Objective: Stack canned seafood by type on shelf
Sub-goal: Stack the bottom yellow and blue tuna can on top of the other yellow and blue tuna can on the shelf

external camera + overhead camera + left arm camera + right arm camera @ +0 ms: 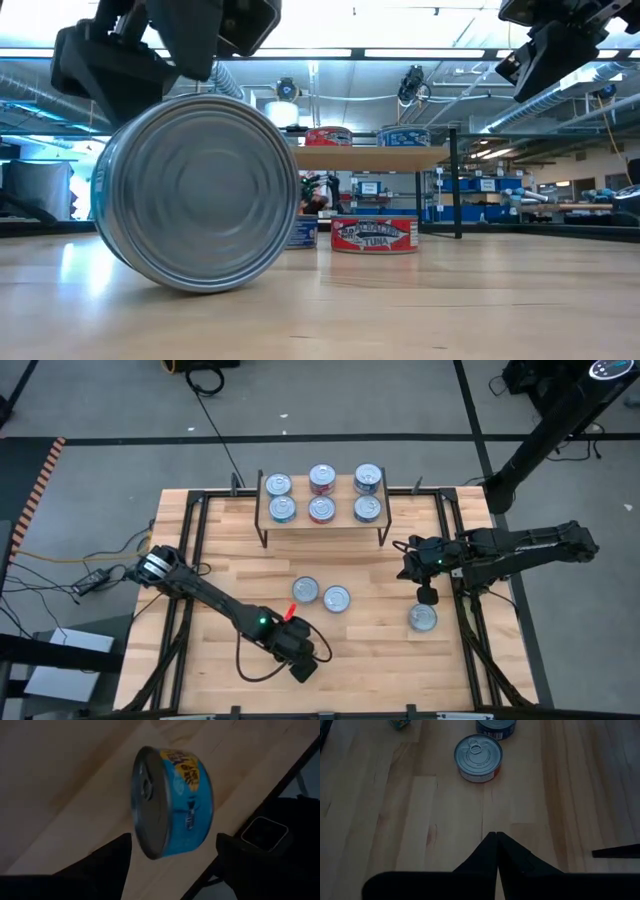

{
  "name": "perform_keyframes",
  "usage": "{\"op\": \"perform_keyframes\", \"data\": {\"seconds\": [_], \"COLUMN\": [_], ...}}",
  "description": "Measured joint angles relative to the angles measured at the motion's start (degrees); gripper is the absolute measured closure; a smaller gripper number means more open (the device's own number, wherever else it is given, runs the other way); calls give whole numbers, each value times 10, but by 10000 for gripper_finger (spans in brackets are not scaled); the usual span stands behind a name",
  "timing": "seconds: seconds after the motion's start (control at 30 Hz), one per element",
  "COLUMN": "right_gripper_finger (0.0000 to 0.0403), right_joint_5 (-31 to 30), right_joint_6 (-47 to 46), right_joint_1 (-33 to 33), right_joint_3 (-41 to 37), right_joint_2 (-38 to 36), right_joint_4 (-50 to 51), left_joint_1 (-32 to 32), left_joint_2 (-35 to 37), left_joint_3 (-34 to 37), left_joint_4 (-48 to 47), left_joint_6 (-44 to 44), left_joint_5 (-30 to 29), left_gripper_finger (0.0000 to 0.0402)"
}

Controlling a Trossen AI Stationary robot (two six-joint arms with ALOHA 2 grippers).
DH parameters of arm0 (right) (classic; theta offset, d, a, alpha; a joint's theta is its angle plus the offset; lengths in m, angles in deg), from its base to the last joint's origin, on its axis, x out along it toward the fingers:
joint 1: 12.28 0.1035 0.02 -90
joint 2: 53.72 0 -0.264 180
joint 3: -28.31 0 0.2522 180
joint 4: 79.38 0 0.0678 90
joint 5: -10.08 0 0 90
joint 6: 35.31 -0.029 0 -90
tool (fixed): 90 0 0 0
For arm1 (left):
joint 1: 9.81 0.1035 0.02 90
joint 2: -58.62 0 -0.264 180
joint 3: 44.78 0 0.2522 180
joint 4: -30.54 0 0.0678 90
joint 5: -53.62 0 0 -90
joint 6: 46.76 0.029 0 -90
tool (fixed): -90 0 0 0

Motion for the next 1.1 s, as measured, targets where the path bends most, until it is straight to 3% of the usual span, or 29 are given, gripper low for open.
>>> {"op": "perform_keyframes", "data": {"seconds": [0.5, 0.63, 0.83, 0.93, 1.1], "right_gripper_finger": [382, 382, 382, 382, 382], "right_joint_5": [0, 0, 0, -1, -5], "right_joint_6": [6, 6, 6, 6, 12], "right_joint_1": [0, 0, 0, 0, -2], "right_joint_3": [0, 0, 0, 0, 0], "right_joint_2": [0, 0, 0, 0, 0], "right_joint_4": [2, 2, 2, 2, 2], "left_joint_1": [2, 2, 9, 17, 44], "left_joint_2": [-23, -24, -24, -24, -24], "left_joint_3": [0, 0, -25, -65, -144], "left_joint_4": [-2, -8, -16, -66, -232], "left_joint_6": [30, 45, 85, 129, 205], "left_joint_5": [-24, -12, 15, 14, -5], "left_gripper_finger": [117, 159, 260, 265, 265]}}
